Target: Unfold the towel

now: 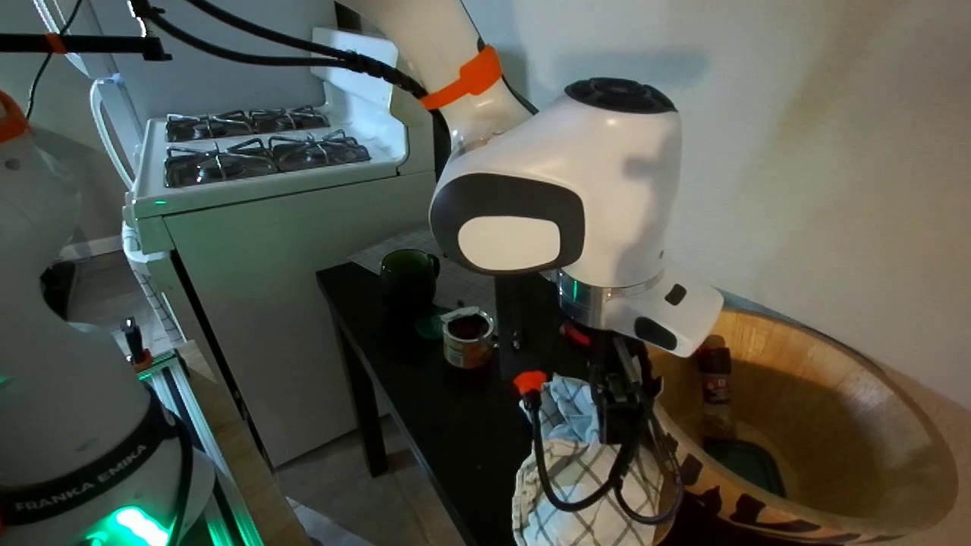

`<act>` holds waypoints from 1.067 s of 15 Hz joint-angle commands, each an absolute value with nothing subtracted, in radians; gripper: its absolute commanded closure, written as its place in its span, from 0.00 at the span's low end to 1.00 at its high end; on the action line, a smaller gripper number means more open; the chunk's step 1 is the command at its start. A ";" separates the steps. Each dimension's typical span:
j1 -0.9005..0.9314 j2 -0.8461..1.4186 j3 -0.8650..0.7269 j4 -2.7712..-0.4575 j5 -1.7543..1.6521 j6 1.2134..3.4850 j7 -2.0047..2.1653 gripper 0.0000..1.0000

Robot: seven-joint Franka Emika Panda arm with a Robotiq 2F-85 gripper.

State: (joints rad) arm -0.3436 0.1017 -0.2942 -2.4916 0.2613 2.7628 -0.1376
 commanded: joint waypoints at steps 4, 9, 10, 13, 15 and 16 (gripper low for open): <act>-0.347 0.217 -0.267 -2.474 0.338 2.818 -0.166 0.00; -0.362 0.249 -0.237 -2.478 0.395 2.938 -0.165 0.00; -0.372 0.246 -0.217 -2.480 0.427 2.956 -0.181 0.00; -0.369 0.263 -0.189 -2.473 0.463 2.998 -0.170 0.00; -0.348 0.291 -0.205 -2.465 0.438 3.013 -0.137 0.27; -0.340 0.302 -0.215 -2.462 0.427 3.017 -0.124 0.34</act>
